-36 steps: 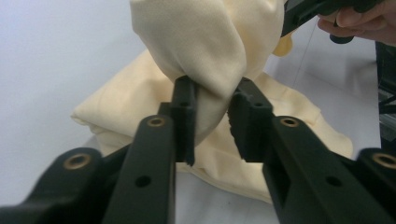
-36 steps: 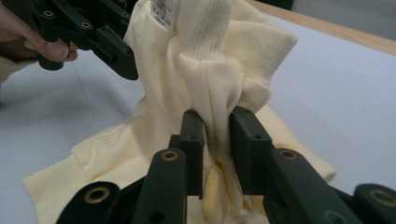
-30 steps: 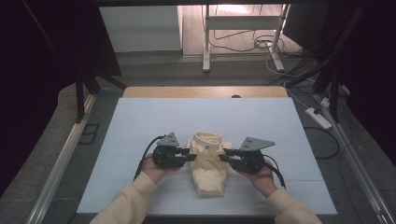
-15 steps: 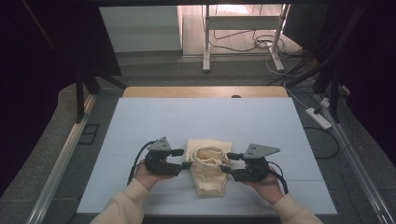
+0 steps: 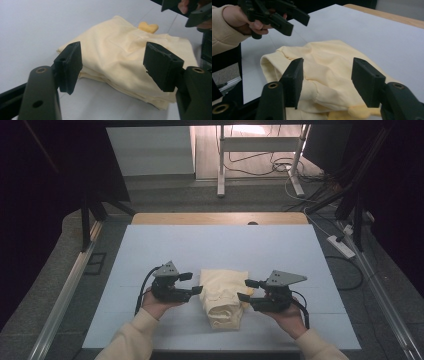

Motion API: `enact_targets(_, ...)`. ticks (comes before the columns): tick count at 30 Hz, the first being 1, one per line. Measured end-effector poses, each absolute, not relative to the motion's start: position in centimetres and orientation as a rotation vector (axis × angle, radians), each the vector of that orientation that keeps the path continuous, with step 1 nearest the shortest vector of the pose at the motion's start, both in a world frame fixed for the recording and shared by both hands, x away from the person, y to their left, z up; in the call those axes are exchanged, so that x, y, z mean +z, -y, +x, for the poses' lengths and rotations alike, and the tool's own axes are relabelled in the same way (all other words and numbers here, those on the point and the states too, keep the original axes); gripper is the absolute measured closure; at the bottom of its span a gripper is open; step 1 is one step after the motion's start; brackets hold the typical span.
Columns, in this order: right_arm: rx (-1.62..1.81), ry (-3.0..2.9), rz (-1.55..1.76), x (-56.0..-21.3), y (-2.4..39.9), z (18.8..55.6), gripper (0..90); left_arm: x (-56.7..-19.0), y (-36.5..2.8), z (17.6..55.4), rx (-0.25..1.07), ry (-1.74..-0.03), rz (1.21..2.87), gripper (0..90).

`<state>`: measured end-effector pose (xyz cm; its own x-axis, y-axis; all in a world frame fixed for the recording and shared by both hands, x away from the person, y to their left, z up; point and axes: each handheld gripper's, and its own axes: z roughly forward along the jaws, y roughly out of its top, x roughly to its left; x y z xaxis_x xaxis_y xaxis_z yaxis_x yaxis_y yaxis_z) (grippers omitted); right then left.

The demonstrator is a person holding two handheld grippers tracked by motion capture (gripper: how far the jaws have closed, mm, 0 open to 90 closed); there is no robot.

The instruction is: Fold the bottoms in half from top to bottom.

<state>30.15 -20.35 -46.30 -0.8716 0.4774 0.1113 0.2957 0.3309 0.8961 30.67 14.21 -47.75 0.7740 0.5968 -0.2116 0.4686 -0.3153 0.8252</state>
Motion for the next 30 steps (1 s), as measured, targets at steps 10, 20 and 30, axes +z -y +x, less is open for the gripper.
enact_targets(10,1.478,-2.576,0.636,-46.6,16.5,31.6,75.0,-47.6,-14.0,31.7,0.169,-0.82,1.965,31.7)
enact_targets(20,1.361,-2.746,0.565,-48.1,15.0,30.3,89.7,-47.8,-14.3,31.7,0.16,-0.818,1.977,32.2)
enact_targets(30,1.305,-2.809,0.51,-49.8,14.9,28.8,89.9,-48.0,-14.3,31.7,0.157,-0.817,1.986,32.2)
